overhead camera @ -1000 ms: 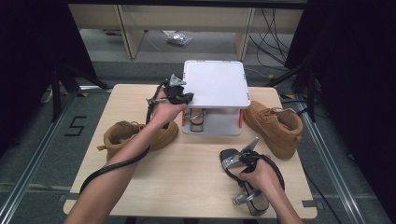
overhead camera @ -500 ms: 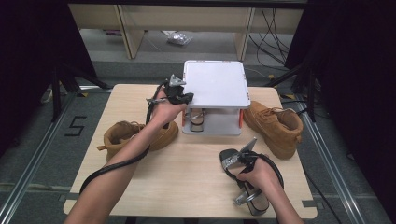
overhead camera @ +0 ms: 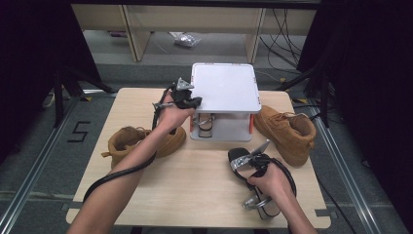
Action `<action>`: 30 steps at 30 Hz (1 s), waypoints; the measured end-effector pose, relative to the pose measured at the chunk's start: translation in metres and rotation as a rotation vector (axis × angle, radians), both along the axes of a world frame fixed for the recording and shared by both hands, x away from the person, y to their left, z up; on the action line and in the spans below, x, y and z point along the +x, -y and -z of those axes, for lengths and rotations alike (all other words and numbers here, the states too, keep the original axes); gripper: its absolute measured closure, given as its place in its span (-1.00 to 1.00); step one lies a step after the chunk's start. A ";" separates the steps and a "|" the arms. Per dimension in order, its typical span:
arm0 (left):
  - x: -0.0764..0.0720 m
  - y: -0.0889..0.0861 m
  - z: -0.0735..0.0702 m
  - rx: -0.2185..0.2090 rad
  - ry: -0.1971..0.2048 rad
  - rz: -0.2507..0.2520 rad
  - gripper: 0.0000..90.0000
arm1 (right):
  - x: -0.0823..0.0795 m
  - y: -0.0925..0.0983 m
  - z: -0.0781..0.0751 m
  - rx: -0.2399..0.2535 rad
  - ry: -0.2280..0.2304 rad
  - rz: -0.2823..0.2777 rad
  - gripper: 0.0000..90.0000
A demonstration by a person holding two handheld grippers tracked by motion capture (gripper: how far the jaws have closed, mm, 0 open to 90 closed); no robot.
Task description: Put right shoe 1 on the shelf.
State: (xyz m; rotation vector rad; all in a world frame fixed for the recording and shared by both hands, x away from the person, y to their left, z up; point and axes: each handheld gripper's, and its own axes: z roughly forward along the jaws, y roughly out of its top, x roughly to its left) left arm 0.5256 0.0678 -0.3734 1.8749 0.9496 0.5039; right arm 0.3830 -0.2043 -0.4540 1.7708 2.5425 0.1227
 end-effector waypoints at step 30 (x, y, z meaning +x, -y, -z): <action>0.000 -0.001 0.000 -0.002 -0.007 0.000 1.00 | 0.087 -0.027 -0.021 0.030 0.099 0.130 -0.09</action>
